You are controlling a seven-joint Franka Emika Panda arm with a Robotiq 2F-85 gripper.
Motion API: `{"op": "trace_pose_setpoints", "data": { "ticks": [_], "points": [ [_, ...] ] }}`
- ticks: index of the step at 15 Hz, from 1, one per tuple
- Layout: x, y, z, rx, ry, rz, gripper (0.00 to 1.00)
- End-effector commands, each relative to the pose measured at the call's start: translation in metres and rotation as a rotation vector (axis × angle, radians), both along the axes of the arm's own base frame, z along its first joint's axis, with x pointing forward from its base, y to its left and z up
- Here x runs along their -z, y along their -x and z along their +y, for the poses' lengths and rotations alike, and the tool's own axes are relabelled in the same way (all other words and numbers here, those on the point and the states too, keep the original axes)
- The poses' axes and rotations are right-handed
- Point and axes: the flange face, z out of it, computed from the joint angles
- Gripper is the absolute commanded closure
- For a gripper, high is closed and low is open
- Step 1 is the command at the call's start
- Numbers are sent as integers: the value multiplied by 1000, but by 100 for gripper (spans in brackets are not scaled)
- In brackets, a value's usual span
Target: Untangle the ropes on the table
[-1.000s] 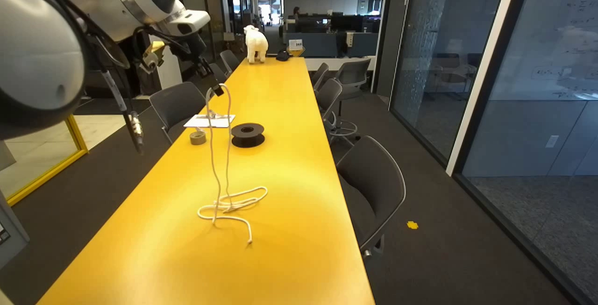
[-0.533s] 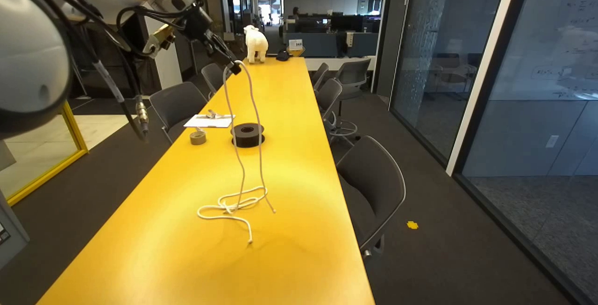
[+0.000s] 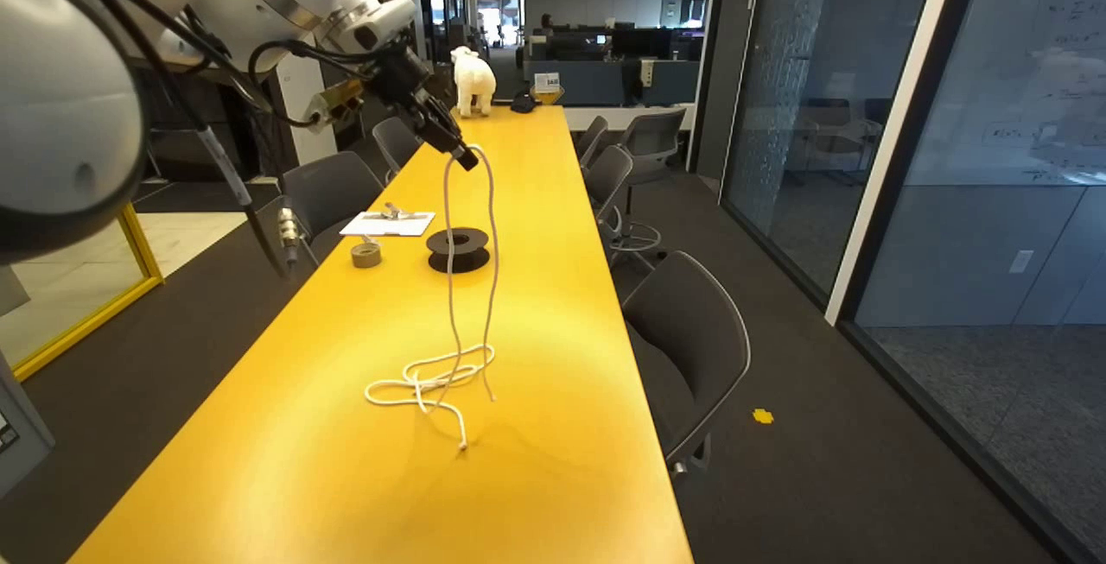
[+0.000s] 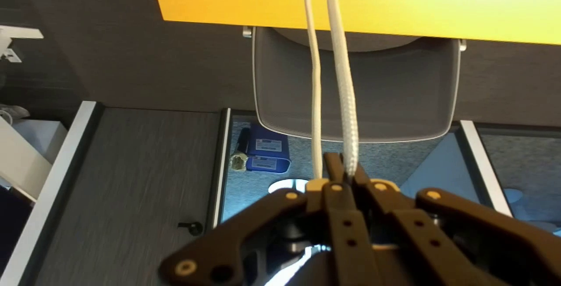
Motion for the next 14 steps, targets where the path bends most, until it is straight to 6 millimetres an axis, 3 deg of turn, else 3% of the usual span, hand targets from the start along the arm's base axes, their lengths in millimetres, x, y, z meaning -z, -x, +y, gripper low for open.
{"op": "trace_pose_setpoints", "data": {
  "ticks": [1,7,14],
  "points": [
    [18,3,-23,-6,0,38,99],
    [77,16,-69,-133,-112,135,99],
    [157,51,-131,-338,-261,279,99]
  ]
}}
